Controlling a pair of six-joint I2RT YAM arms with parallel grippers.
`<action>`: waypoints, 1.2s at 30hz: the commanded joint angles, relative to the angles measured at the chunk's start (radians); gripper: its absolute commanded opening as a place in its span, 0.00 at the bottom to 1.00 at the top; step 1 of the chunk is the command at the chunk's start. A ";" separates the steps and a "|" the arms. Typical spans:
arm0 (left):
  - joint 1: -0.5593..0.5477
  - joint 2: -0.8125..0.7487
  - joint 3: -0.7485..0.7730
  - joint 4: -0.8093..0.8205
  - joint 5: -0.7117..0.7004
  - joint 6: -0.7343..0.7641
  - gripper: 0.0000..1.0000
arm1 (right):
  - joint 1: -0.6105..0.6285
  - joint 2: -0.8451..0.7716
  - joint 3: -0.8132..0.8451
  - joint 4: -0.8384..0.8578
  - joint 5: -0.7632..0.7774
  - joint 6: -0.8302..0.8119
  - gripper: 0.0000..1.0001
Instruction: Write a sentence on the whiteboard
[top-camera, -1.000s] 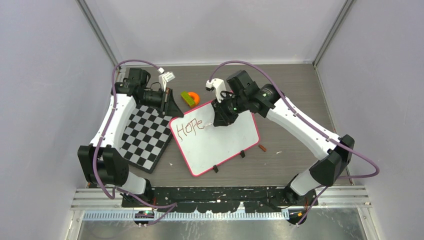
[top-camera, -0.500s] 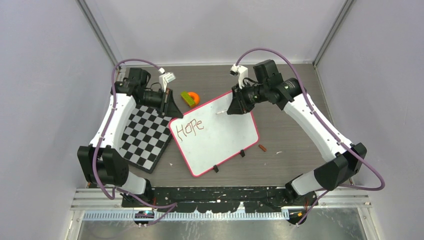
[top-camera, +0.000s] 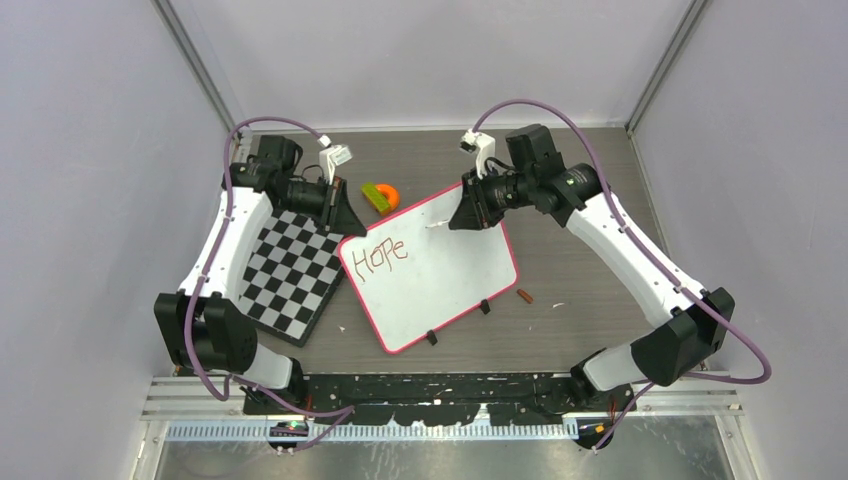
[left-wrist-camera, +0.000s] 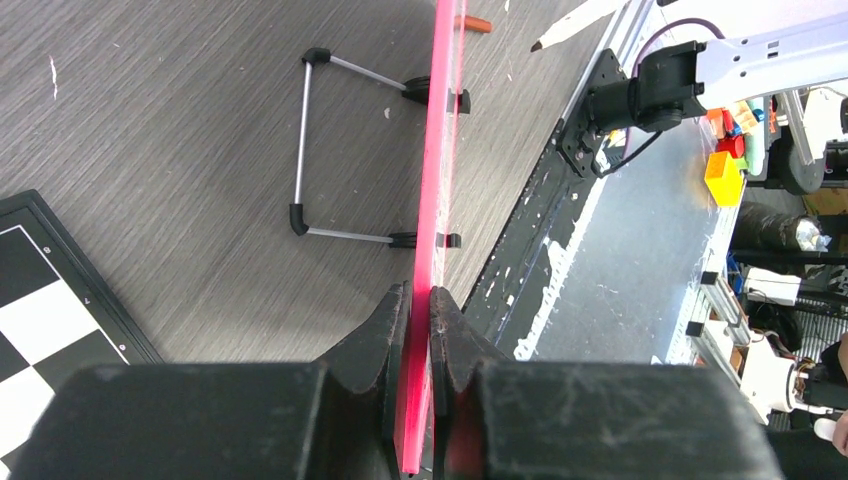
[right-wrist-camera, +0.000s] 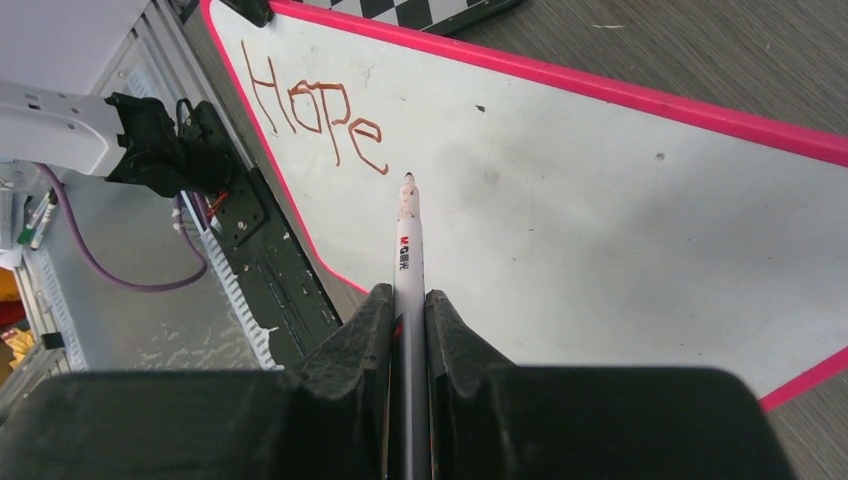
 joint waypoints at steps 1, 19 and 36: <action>-0.021 -0.011 -0.003 -0.045 -0.034 0.014 0.00 | 0.028 -0.016 0.007 0.042 0.028 -0.001 0.00; -0.026 -0.012 0.004 -0.049 -0.042 0.014 0.00 | 0.143 0.036 0.022 0.046 0.220 -0.042 0.00; -0.026 -0.012 0.005 -0.050 -0.045 0.014 0.00 | 0.144 0.056 -0.010 0.056 0.275 -0.049 0.00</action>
